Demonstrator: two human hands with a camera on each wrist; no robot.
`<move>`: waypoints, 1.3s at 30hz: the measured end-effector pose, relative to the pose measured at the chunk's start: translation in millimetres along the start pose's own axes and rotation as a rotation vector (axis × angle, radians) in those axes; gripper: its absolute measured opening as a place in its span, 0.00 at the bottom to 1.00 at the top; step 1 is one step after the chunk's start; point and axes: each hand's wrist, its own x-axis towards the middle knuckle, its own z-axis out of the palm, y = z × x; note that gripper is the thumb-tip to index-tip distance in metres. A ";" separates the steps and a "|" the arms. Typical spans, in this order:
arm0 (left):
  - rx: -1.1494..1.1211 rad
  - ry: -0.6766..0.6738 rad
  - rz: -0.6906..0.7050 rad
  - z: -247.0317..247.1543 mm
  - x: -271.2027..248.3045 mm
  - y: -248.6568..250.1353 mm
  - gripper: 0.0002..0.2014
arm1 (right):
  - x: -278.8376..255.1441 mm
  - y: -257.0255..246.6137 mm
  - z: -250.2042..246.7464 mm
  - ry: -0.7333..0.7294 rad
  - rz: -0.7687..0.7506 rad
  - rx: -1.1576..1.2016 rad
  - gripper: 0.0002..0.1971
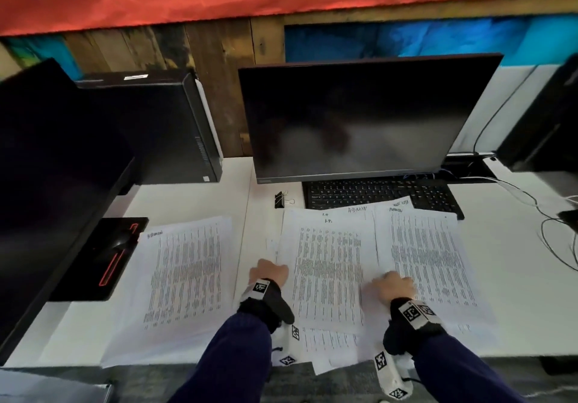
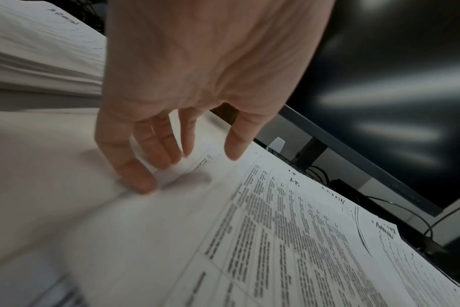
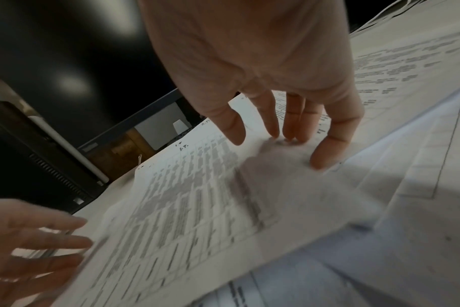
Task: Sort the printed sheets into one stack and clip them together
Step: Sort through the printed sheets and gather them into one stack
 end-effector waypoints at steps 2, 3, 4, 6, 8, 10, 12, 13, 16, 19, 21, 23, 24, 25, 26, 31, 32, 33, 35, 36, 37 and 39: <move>-0.030 -0.005 -0.041 5.2 1.9 3.4 0.31 | -6.0 -2.3 3.8 -0.018 -0.013 0.020 0.22; -0.059 -0.024 -0.042 8.1 3.8 4.7 0.32 | -6.5 -2.6 5.9 -0.032 -0.018 0.059 0.22; -0.088 -0.049 -0.041 10.0 3.6 6.6 0.34 | -7.6 -3.0 8.0 -0.054 -0.033 0.121 0.23; -0.114 -0.109 -0.041 12.3 -0.6 8.1 0.37 | -8.3 -2.2 9.9 -0.108 -0.055 0.288 0.24; -0.089 -0.116 -0.013 15.2 -0.7 7.9 0.34 | -8.9 -2.3 10.2 -0.155 -0.089 0.403 0.22; -0.099 -0.070 0.045 16.4 -0.6 6.5 0.28 | -7.0 -2.0 10.0 -0.203 -0.166 0.461 0.17; -0.118 -0.002 0.061 17.3 -3.9 7.2 0.24 | -4.8 0.5 4.6 -0.177 -0.220 0.523 0.15; -0.128 0.041 0.070 18.8 -3.6 7.6 0.23 | -0.7 4.3 -1.9 -0.131 -0.210 0.557 0.16; -0.163 0.078 0.089 24.8 -10.6 16.0 0.19 | 21.9 26.3 -32.0 0.017 -0.114 0.606 0.12; -0.130 0.039 0.109 38.9 -12.5 27.0 0.19 | 50.9 54.8 -63.2 0.121 0.031 0.434 0.15; -0.099 0.007 0.101 46.3 -18.9 36.4 0.22 | 60.3 70.1 -80.4 0.201 0.135 0.281 0.22; -0.080 0.013 0.077 52.3 -21.1 42.6 0.25 | 68.6 81.0 -91.3 0.218 0.213 0.188 0.28; -0.065 0.014 0.067 54.6 -22.2 45.9 0.26 | 72.6 84.3 -95.3 0.200 0.238 0.176 0.31; -0.059 0.019 0.064 56.9 -24.6 49.5 0.27 | 77.1 86.9 -97.4 0.173 0.257 0.172 0.35; -0.060 0.017 0.056 58.1 -26.8 52.1 0.28 | 80.5 88.7 -98.2 0.154 0.270 0.169 0.37; -0.181 -0.081 -0.003 83.8 11.4 51.5 0.40 | 82.8 90.8 -91.9 0.034 0.214 0.145 0.40; -0.211 -0.111 -0.028 87.8 15.0 51.2 0.45 | 82.5 89.6 -89.6 0.032 0.185 0.122 0.39; -0.255 -0.134 -0.037 91.2 18.1 49.4 0.48 | 78.1 85.7 -89.7 0.040 0.163 0.098 0.37; -0.328 -0.137 -0.052 99.1 25.4 48.7 0.46 | 72.0 74.2 -87.3 0.054 0.124 0.123 0.32; -0.354 -0.138 -0.070 102.0 29.4 48.1 0.43 | 71.0 69.5 -85.1 0.064 0.095 0.143 0.29; -0.345 -0.152 -0.077 86.8 -10.7 63.7 0.42 | 69.3 65.8 -82.6 0.069 0.059 0.145 0.27; -0.368 -0.148 -0.058 81.2 -26.2 68.5 0.44 | 71.9 64.2 -75.5 0.064 -0.044 0.151 0.26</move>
